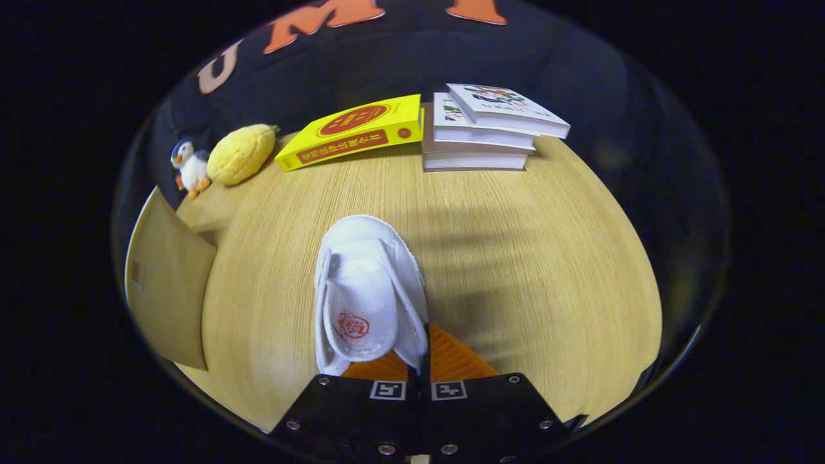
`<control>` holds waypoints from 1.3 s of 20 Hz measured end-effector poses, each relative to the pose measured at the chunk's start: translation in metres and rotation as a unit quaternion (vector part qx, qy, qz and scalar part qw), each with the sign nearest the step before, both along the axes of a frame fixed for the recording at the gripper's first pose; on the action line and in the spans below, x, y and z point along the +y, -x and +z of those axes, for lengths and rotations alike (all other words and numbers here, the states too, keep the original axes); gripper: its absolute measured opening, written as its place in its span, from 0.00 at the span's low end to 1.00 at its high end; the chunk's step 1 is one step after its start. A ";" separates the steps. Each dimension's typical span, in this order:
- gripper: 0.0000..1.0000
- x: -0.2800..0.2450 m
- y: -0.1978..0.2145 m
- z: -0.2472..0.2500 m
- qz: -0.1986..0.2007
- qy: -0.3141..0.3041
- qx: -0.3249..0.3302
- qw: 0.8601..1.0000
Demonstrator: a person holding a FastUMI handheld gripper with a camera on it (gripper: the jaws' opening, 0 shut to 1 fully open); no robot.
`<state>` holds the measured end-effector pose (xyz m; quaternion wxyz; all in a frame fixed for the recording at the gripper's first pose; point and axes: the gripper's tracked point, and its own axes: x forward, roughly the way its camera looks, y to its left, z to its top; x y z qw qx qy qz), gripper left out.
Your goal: Open the storage box then place both shoes into the box .Put the left shoe in first, then the right shoe, with the right side of both shoes facing outward in a uniform manner.
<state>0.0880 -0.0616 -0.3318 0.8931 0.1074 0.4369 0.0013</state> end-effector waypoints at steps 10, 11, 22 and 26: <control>0.00 0.021 0.006 0.067 0.004 -0.011 -0.043 0.999; 0.00 0.029 0.007 0.076 0.002 -0.017 -0.048 0.999; 0.00 0.153 0.027 0.169 -0.044 -0.033 -0.072 0.996; 0.00 0.210 0.037 0.197 -0.059 -0.038 -0.075 0.995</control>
